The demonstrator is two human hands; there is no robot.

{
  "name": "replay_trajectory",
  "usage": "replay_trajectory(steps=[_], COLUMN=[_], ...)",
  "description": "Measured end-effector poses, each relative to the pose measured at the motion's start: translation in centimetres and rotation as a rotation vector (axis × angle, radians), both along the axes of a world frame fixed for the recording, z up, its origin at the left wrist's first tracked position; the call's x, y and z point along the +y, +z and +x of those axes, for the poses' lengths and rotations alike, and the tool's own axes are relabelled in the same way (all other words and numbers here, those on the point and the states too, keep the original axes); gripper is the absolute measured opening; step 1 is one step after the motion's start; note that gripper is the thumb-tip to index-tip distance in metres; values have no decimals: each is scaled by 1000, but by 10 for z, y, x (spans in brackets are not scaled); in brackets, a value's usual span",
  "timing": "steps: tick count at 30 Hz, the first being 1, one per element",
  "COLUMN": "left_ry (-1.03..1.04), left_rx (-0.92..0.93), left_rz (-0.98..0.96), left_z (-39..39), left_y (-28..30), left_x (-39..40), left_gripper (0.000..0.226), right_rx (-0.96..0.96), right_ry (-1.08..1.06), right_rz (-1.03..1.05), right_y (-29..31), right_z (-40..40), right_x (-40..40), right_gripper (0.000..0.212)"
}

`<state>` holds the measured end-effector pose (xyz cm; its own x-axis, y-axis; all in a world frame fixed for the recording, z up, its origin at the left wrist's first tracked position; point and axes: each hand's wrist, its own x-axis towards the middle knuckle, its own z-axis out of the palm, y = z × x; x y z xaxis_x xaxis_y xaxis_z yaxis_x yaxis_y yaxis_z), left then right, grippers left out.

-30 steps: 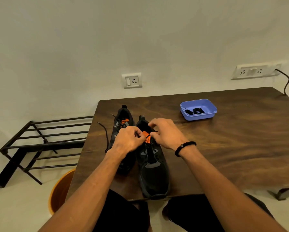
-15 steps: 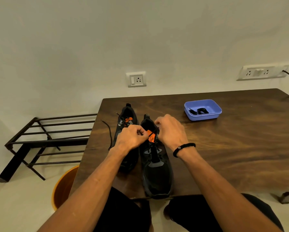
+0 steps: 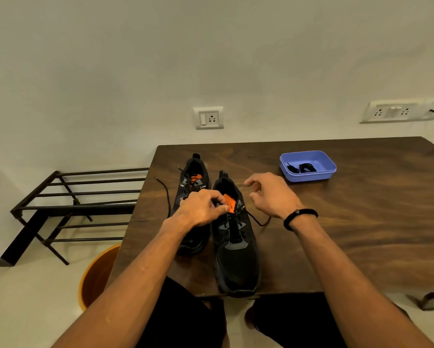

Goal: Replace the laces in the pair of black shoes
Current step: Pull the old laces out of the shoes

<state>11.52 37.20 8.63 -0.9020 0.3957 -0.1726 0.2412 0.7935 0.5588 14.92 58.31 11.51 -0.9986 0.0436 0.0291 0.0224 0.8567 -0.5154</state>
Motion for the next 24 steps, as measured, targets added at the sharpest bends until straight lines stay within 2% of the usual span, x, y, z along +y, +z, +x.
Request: replay_trajectory(steps=[3, 5, 10, 16, 18, 21, 24], left_ry=[-15, 10, 157, 255, 209, 54, -78], left_rx=[-14, -7, -22, -73, -38, 131, 192], left_rz=[-12, -4, 51, 82, 70, 70, -86], left_z=[0, 0, 3, 6, 7, 5, 6], left_y=[0, 2, 2, 8, 6, 0, 2], left_x=[-1, -2, -1, -7, -3, 8, 22], left_gripper=[10, 14, 10, 3, 3, 9, 12], right_rx=[-147, -182, -90, -157, -188, -203, -214], right_ry=[248, 336, 205, 132, 161, 217, 249], right_rz=[38, 128, 186, 60, 70, 61, 55], right_y=[3, -2, -8, -8, -7, -6, -3], right_z=[8, 10, 6, 11, 13, 15, 14], right_x=[-16, -22, -18, 7, 8, 10, 12], right_gripper=[55, 57, 41, 52, 54, 53, 45])
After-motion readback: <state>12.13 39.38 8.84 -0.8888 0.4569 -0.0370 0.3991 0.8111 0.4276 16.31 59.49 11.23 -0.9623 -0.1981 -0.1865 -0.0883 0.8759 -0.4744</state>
